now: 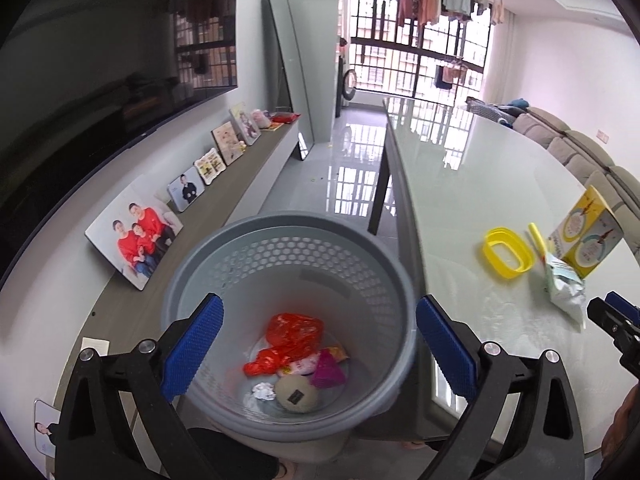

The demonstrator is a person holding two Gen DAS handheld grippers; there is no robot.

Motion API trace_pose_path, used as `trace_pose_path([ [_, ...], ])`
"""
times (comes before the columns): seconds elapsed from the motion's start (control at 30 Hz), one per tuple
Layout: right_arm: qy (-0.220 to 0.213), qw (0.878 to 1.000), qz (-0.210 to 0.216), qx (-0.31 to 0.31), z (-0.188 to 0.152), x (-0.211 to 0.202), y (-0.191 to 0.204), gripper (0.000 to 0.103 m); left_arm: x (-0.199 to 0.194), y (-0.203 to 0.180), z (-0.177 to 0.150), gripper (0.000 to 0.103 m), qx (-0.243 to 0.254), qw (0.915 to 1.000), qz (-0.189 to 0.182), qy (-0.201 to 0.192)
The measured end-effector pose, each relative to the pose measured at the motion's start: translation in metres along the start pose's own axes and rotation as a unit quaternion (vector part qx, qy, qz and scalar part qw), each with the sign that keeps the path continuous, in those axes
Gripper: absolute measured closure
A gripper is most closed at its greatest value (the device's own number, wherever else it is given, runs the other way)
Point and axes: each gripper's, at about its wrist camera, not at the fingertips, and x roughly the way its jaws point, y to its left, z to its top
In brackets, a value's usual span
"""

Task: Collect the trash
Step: 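Move both grippers back toward the table, then grasp the yellow box with the right gripper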

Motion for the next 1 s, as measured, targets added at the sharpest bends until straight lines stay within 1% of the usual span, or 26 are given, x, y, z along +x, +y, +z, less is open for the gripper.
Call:
trace_pose_path([
  [0.13,-0.011,0.999,-0.032,0.018,0.003,-0.005,-0.028,0.031,0.0,-0.027,0.003,0.008,0.008,0.9999,-0.012,0.004],
  [0.27,-0.023,0.998,-0.044,0.028,0.011,-0.006,-0.047,0.031,0.001,-0.049,0.005,0.008,0.016,0.9997,-0.019,0.007],
  [0.5,-0.04,0.997,-0.046,0.056,0.031,0.005,-0.064,0.028,0.0,-0.077,0.008,0.008,0.029,0.9993,-0.022,0.007],
  [0.67,-0.046,0.995,-0.054,0.066,0.046,0.018,-0.064,0.027,0.004,-0.081,0.009,0.008,0.031,0.9993,-0.019,0.012],
  [0.83,-0.042,0.993,-0.069,0.08,0.054,0.038,-0.059,0.027,0.01,-0.077,0.009,0.008,0.031,0.9992,-0.015,0.02],
  [1.0,-0.046,0.989,-0.104,0.092,0.062,0.055,-0.054,0.026,0.011,-0.071,0.009,0.008,0.027,0.9994,-0.008,0.019],
])
